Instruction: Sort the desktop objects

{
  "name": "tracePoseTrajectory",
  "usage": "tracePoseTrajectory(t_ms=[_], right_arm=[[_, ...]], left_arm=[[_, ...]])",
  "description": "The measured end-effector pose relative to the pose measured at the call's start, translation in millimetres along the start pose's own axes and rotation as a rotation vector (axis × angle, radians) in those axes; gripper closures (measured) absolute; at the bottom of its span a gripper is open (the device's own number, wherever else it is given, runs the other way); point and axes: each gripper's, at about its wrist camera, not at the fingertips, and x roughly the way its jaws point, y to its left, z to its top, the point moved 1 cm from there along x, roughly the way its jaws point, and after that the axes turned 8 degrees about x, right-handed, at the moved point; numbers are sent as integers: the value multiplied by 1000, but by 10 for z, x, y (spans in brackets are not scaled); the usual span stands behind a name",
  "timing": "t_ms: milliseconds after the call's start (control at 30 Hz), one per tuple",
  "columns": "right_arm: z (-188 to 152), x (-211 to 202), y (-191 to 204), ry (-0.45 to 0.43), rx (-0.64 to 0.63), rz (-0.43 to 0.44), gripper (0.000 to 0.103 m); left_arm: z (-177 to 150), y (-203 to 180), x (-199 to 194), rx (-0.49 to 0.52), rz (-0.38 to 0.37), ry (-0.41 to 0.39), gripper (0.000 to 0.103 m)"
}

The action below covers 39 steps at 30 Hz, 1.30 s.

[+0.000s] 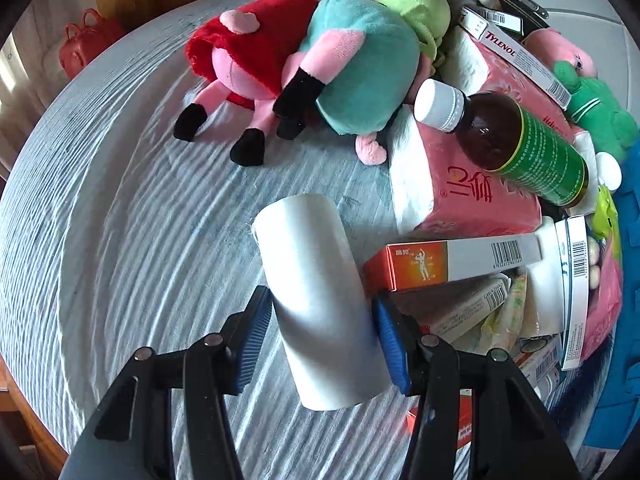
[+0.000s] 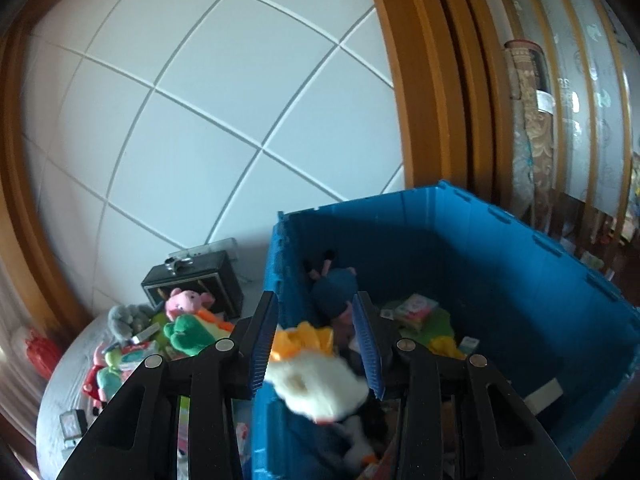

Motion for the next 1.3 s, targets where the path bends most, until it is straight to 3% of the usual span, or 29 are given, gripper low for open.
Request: tracePoseTrajectory(t_ms=[67, 200, 367, 433, 467, 667, 733, 800, 867, 900, 933, 967, 1000, 1100, 1133, 1300], right_arm=[[26, 15, -148, 9, 17, -24, 65], [34, 39, -408, 23, 43, -54, 65], [23, 94, -625, 51, 39, -50, 65], [5, 115, -690, 65, 24, -47, 65], [1, 120, -720, 68, 19, -51, 65], [-26, 163, -1019, 117, 4, -46, 64], [-44, 163, -1132, 138, 2, -40, 60], [-86, 145, -1180, 148, -14, -33, 50], [-140, 84, -1173, 131, -43, 7, 45], [-169, 40, -1140, 117, -60, 44, 43], [-196, 11, -1102, 104, -70, 80, 33], [-224, -24, -1043, 95, -74, 116, 19], [-262, -49, -966, 89, -82, 150, 16], [-350, -144, -672, 64, -113, 222, 11], [-376, -156, -558, 61, -119, 242, 2], [-508, -258, 174, 12, -128, 351, 0]], left_arm=[[-18, -52, -150, 10, 3, -39, 54], [15, -373, -772, 111, 53, -200, 61], [108, -925, -1678, 211, -12, -411, 65], [137, -1218, -2021, 258, -81, -478, 88], [171, -1404, -2153, 282, -107, -506, 91], [101, -2637, -2870, 460, -252, -649, 91], [28, -2971, -3010, 502, -253, -687, 91], [-11, -3126, -3051, 498, -232, -697, 90], [-43, -3105, -2966, 487, -201, -662, 82], [-63, -3027, -2888, 473, -177, -642, 69], [-96, -2930, -2799, 462, -150, -621, 60], [-155, -2803, -2711, 456, -129, -599, 38], [-193, -2678, -2595, 451, -107, -579, 28], [-275, -2232, -2248, 422, -51, -503, 28], [-289, -2058, -2155, 402, -42, -483, 28], [-283, -1099, -1769, 287, 6, -393, 28]])
